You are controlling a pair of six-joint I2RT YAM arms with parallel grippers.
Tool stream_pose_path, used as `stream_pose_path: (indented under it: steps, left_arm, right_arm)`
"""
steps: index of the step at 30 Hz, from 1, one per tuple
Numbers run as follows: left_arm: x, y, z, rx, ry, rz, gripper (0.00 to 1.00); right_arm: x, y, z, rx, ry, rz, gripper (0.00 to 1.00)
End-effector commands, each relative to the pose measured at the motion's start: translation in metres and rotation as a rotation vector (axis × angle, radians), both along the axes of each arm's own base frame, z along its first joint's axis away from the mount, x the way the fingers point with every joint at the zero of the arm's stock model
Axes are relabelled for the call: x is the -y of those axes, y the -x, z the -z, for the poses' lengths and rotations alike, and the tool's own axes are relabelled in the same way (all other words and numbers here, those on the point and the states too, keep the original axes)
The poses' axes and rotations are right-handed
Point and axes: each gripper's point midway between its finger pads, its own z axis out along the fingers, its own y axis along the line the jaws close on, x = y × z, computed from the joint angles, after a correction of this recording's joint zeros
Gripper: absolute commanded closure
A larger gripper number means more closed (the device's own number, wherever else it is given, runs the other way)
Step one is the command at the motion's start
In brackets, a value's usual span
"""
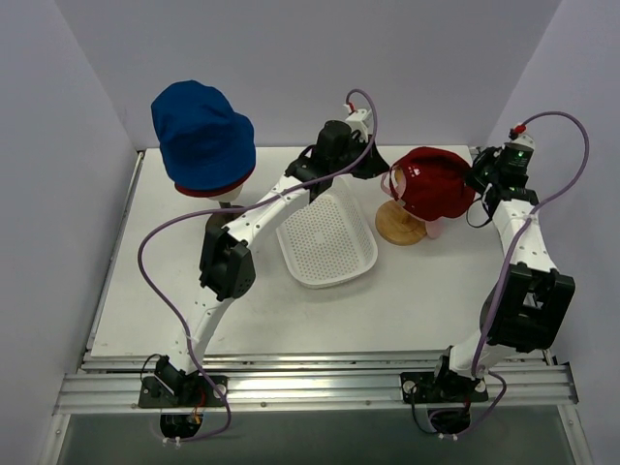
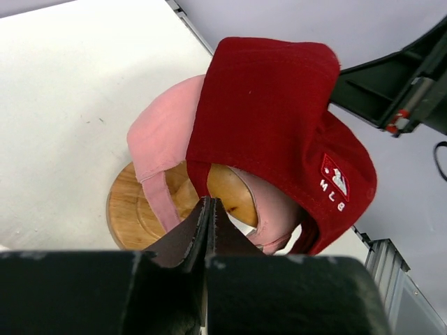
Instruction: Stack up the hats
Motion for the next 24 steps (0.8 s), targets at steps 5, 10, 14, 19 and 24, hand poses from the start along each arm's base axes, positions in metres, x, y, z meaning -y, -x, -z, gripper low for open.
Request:
stream_pose_path:
  steps: [5,10,14,19,24]
  left_arm:
    - [-0.012,0.011,-0.067,0.062,0.1,0.006,0.98]
    - [-0.012,0.016,-0.081,0.066,0.125,0.018,0.98]
    - [-0.012,0.016,-0.078,0.059,0.119,0.019,0.98]
    - [-0.012,0.012,-0.066,0.046,0.102,0.016,0.98]
    - [-0.014,0.009,-0.063,0.04,0.102,0.017,0.98]
  right_arm:
    - [-0.008,0.011,-0.08,0.157,0.015,0.0,1.0]
    - [-0.009,0.004,-0.085,0.156,0.005,-0.015,1.0]
    - [-0.005,-0.009,-0.064,0.073,-0.025,-0.031,1.0]
    - [-0.01,-0.016,-0.036,-0.026,-0.015,-0.111,1.0]
    - [-0.021,-0.016,-0.002,-0.079,-0.05,-0.193,1.0]
